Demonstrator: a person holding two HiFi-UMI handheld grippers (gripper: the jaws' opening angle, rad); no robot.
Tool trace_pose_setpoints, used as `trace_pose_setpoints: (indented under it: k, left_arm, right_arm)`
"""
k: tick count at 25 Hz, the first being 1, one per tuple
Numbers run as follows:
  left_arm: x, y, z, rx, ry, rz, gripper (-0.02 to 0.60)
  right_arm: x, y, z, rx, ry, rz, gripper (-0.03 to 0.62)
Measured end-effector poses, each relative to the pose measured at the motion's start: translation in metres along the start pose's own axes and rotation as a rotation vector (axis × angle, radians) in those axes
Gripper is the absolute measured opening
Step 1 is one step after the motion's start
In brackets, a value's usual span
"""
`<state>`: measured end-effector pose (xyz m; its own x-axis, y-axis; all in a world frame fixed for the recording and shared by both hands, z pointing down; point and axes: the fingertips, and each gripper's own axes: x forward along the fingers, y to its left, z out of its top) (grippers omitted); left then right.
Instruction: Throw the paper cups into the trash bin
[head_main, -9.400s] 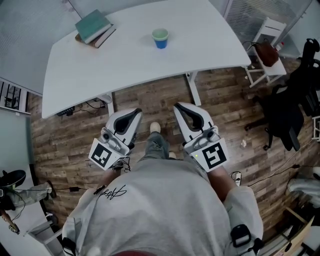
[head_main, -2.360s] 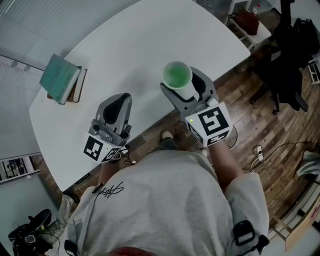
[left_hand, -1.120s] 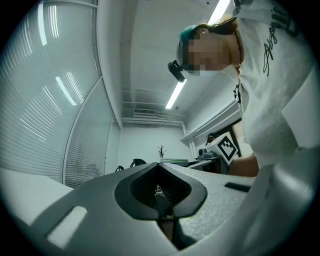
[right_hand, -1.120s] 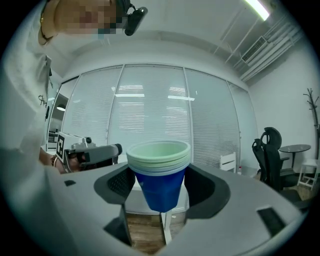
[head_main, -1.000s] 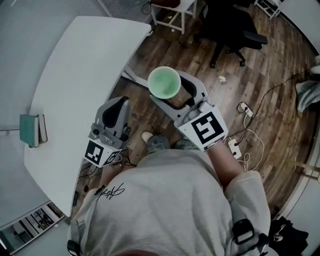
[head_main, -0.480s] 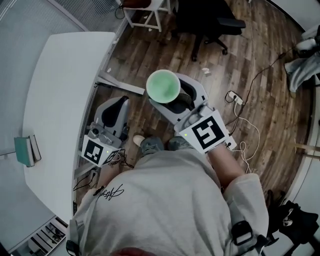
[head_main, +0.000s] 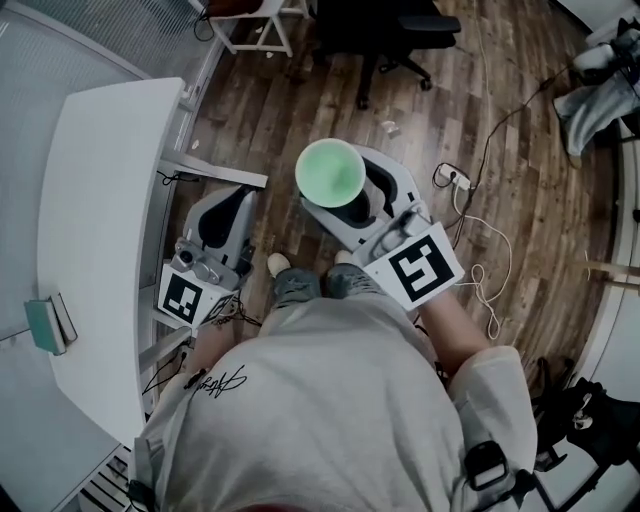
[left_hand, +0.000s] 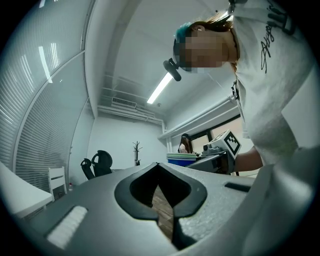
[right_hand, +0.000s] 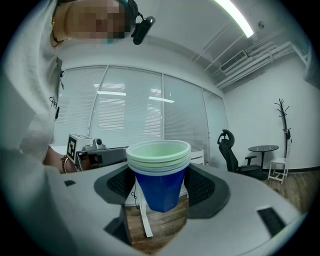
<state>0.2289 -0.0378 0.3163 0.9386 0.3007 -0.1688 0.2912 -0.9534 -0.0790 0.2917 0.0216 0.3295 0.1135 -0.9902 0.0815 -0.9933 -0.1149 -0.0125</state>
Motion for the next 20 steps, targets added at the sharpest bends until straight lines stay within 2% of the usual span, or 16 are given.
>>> trace_pose_setpoints:
  k: [4, 12, 20]
  left_arm:
    - [0.018, -0.006, -0.008, -0.016, 0.005, -0.034, -0.006]
    - [0.030, -0.006, -0.027, -0.053, 0.018, -0.138, -0.006]
    - [0.042, -0.007, -0.047, -0.086, 0.039, -0.183, -0.006]
  right_arm:
    - [-0.012, -0.017, -0.010, 0.027, 0.002, -0.041, 0.310]
    - [-0.015, -0.023, -0.020, 0.039, 0.004, -0.110, 0.310]
    - [-0.023, -0.027, -0.038, 0.067, 0.014, -0.174, 0.310]
